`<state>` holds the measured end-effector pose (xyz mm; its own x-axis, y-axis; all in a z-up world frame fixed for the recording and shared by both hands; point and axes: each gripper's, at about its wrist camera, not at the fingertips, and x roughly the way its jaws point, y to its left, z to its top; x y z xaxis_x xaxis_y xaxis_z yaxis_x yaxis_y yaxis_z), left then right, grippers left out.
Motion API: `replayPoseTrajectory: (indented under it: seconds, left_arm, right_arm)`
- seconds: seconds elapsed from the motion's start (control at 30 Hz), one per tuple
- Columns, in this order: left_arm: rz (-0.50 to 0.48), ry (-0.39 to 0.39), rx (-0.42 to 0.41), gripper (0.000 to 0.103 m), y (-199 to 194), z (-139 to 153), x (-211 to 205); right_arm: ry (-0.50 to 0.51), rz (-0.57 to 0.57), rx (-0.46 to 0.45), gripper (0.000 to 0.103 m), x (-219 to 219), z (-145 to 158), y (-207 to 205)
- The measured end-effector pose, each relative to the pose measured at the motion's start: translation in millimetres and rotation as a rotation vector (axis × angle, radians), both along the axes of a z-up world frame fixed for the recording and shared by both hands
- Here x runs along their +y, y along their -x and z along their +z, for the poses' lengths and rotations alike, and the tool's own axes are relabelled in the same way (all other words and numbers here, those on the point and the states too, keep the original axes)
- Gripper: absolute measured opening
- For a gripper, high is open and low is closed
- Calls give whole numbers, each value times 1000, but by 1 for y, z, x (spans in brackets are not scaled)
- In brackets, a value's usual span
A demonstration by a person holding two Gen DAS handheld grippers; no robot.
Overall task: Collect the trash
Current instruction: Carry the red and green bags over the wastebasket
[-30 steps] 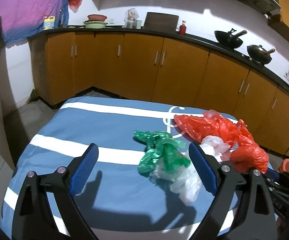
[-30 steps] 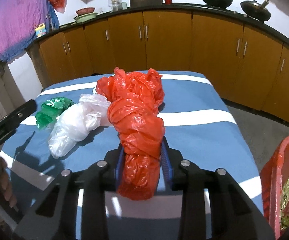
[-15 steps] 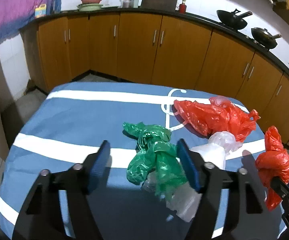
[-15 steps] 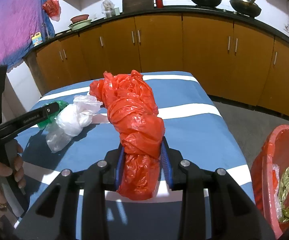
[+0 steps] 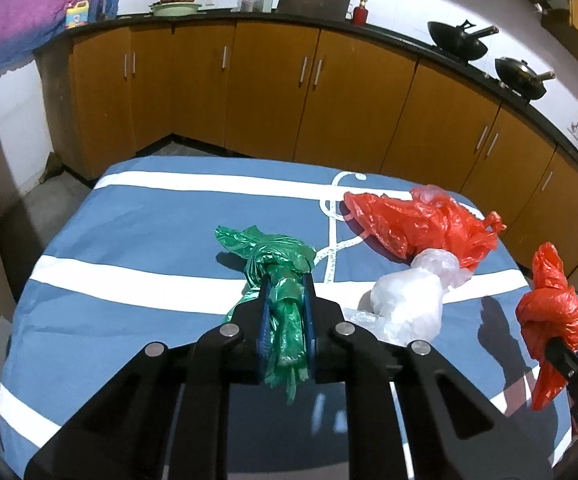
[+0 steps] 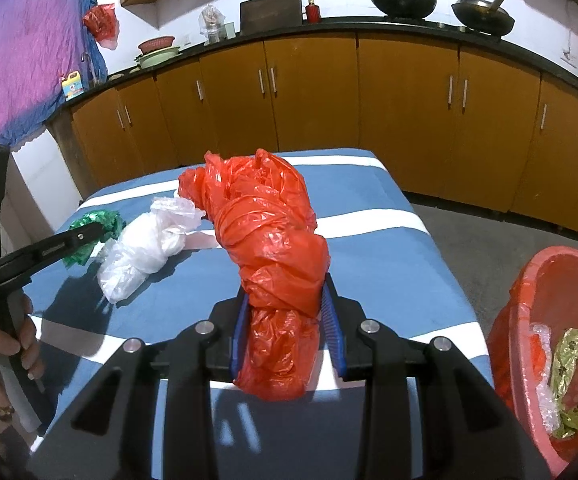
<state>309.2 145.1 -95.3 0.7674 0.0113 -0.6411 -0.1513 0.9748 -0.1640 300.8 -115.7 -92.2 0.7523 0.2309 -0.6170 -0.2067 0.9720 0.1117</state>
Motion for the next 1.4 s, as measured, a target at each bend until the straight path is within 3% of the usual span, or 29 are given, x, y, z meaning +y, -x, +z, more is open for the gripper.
replayPoseTrajectory:
  seconds: [0.23, 0.43, 0.87, 1.4]
  left_arm:
    - [-3, 10, -58, 14, 23, 25, 2]
    - [-57, 32, -113, 14, 39, 53, -21]
    - [-259, 32, -224, 14, 67, 104, -114]
    - [-459, 51, -252, 14, 86, 117, -219]
  right_arm:
    - [-19, -11, -44, 33, -12, 18, 20]
    - [-28, -39, -95, 33, -31, 38, 38]
    - [-43, -162, -211, 33, -104, 84, 91]
    - [-35, -351, -266, 33, -207, 99, 139]
